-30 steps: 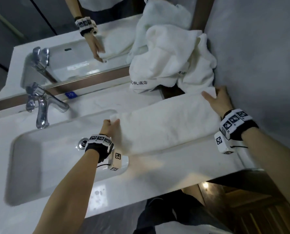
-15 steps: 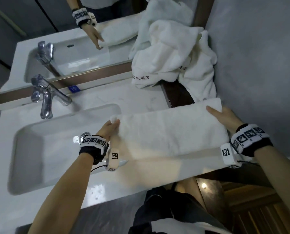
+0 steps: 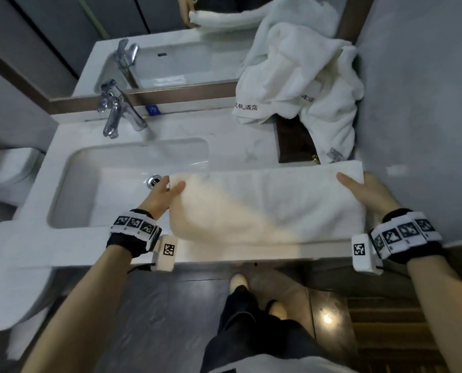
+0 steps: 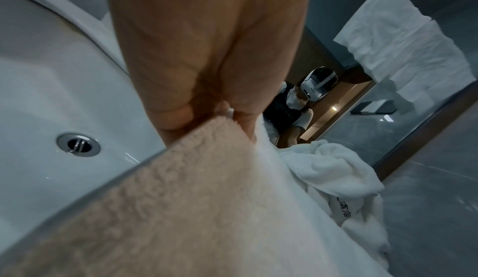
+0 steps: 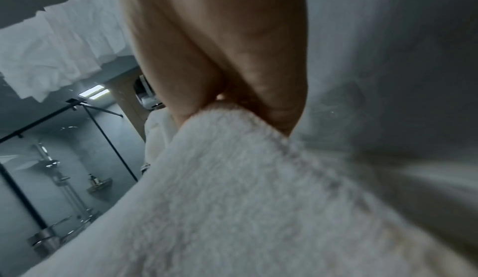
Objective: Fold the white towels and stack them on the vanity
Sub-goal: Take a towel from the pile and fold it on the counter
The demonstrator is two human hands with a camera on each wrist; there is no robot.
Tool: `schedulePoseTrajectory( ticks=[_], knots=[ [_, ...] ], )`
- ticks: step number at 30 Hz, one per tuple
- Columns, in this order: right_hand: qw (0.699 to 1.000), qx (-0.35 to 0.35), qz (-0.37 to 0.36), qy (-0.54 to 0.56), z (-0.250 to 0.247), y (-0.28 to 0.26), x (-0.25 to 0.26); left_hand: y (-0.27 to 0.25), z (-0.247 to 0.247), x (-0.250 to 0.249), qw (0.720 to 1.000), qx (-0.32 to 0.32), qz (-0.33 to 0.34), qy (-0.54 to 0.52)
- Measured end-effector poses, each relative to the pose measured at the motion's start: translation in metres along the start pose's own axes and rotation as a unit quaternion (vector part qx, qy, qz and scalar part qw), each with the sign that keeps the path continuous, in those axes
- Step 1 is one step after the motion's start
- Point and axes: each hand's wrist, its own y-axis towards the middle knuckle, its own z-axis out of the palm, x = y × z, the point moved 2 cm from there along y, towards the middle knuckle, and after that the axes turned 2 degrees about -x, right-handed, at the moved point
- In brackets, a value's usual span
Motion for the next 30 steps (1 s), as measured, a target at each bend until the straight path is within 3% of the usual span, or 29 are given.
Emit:
schedulePoseTrajectory(
  ticks=[4,6,10,13,15,18,21,23,26,28,30],
  knots=[
    [1.000,0.029,-0.003,0.004,0.003,-0.013,0.001,-0.024,0.003,0.007,0.999,-0.012,-0.002,0.030],
    [0.999,0.027,-0.029,-0.016,0.000,-0.018,0.004,-0.030,0.002,0.003,0.996,-0.045,0.044,0.070],
    [0.992,-0.057,-0.093,-0.061,-0.018,-0.023,0.012,-0.045,-0.007,-0.018,0.975,-0.135,0.173,0.033],
    [0.974,-0.137,-0.154,-0.099,-0.032,-0.032,0.012,-0.058,-0.018,-0.028,0.959,-0.123,0.253,0.014],
    [0.954,-0.165,-0.222,-0.112,-0.034,-0.041,0.009,-0.064,-0.023,-0.022,0.959,-0.097,0.264,0.041],
    [0.936,-0.183,-0.230,-0.196,-0.029,-0.051,-0.013,-0.071,-0.023,0.009,0.964,-0.042,0.226,0.136],
    [0.949,-0.103,-0.143,-0.261,-0.016,-0.054,-0.052,-0.074,-0.019,0.051,0.951,0.040,0.150,0.269],
    [0.952,-0.061,-0.094,-0.283,-0.009,-0.052,-0.071,-0.068,-0.018,0.069,0.959,0.017,0.105,0.262],
    [0.960,-0.065,-0.048,-0.270,-0.005,-0.042,-0.081,-0.050,-0.013,0.077,0.973,-0.081,0.046,0.213],
    [0.968,-0.064,-0.012,-0.243,-0.001,-0.033,-0.079,-0.035,-0.004,0.078,0.978,-0.093,-0.042,0.183],
    [0.976,-0.055,0.027,-0.210,0.005,-0.023,-0.076,-0.023,0.009,0.072,0.980,-0.074,-0.088,0.164]
  ],
)
